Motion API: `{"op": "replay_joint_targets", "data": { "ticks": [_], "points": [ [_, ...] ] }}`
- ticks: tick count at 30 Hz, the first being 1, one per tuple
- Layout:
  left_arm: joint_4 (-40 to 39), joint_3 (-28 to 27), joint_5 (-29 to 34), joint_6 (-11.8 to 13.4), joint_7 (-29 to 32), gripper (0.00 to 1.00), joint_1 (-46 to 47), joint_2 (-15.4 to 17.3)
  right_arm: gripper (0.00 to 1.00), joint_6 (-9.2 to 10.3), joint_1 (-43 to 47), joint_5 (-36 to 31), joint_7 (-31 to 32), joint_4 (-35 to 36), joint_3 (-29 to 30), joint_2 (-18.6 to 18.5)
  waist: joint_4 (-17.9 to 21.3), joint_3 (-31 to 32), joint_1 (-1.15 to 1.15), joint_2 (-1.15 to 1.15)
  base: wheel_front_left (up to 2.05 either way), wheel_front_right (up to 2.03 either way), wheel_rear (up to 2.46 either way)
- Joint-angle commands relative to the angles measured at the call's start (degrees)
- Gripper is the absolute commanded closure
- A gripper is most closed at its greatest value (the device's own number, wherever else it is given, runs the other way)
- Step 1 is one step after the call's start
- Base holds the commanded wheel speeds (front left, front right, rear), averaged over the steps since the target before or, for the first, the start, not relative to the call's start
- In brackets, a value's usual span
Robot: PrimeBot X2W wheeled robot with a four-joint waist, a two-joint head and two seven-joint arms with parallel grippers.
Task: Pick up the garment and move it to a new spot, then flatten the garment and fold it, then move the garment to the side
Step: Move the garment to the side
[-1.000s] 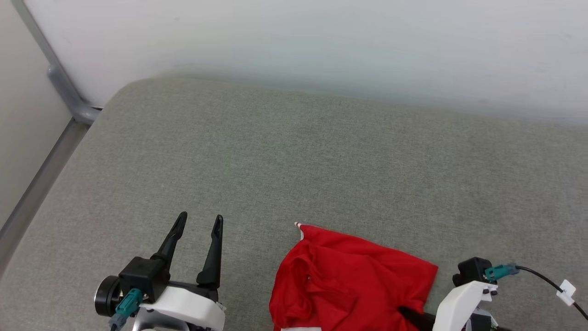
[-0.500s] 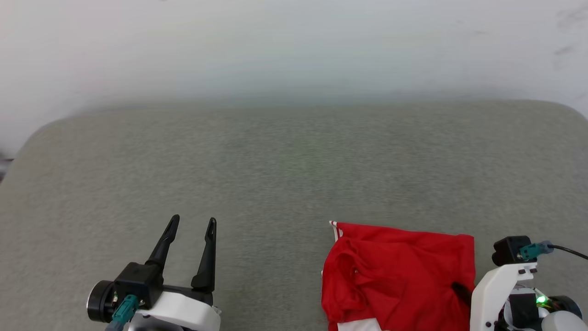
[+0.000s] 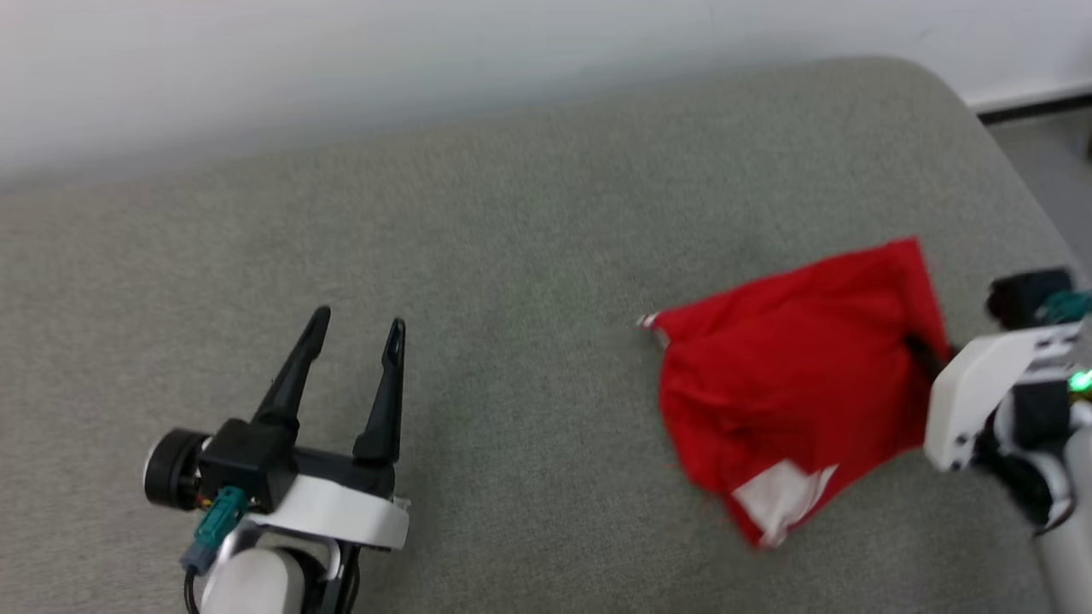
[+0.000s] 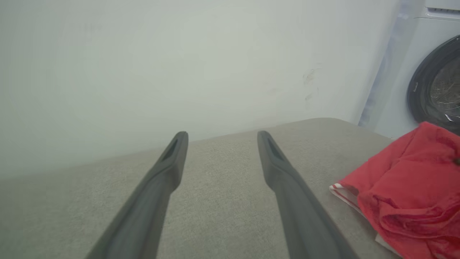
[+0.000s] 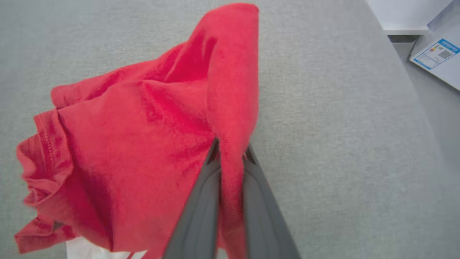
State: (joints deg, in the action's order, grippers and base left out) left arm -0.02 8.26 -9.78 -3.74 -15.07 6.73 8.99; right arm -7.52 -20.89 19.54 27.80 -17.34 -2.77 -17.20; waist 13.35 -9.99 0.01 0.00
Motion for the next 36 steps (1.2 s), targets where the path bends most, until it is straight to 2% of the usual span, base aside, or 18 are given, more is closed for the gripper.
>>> {"op": "replay_joint_targets", "data": {
  "ticks": [1,5,9,18,24,28,30,31,36],
  "points": [
    [-0.6,0.0,0.5,-0.4,-0.1,0.00,1.7,0.7,1.00,0.05,-2.7,-1.1,-0.5,-0.4,1.2,-1.4,1.2,-5.3,-0.01,0.00,0.00,0.00,0.00],
    [-1.4,0.4,0.9,-1.1,-0.1,0.00,4.5,1.2,1.00,0.05,-6.0,-3.4,-0.2,-1.2,4.1,-3.6,0.4,-9.0,-0.01,0.00,0.00,0.00,0.00],
    [-2.5,1.2,1.4,-1.9,-0.1,0.00,7.9,2.2,1.00,0.06,-9.1,-5.9,0.5,-2.2,9.5,-6.9,-1.1,-13.6,-0.01,0.00,0.00,0.00,0.00],
    [-4.9,2.9,1.6,-3.0,-0.1,0.00,12.7,4.0,1.00,0.06,-10.5,-12.6,2.0,-4.1,19.7,-12.8,-2.8,-20.4,-0.01,0.00,0.00,0.00,0.00],
    [-5.6,4.0,1.5,-3.2,-0.1,0.00,15.0,4.9,1.00,0.07,-11.6,-17.4,-1.9,-5.1,26.0,-12.4,-3.5,-24.2,-0.01,0.00,0.00,0.00,0.00],
    [-5.7,4.7,1.1,-3.4,-0.1,0.00,16.3,5.6,1.00,0.07,-12.3,-22.6,-5.4,-6.1,30.4,-10.1,-3.7,-25.7,-0.01,0.00,0.00,0.00,0.00],
    [-5.6,5.0,1.0,-3.5,-0.1,0.00,16.7,5.7,0.54,0.06,-12.6,-25.2,-7.3,-6.3,31.8,-9.1,-3.8,-25.9,-0.01,0.00,0.00,0.00,0.00],
    [-5.5,5.1,0.9,-3.5,-0.1,0.00,16.9,5.8,0.00,0.07,-13.0,-25.8,-8.5,-6.9,32.6,-8.8,-3.9,-25.9,-0.01,0.00,0.00,0.00,0.00],
    [-4.7,5.3,0.5,-3.5,-0.1,0.00,17.1,5.6,0.00,0.07,-13.9,-29.5,-15.0,-9.9,34.3,-8.2,-4.0,-24.7,-0.01,0.00,0.00,0.00,0.00]
  ]
}}
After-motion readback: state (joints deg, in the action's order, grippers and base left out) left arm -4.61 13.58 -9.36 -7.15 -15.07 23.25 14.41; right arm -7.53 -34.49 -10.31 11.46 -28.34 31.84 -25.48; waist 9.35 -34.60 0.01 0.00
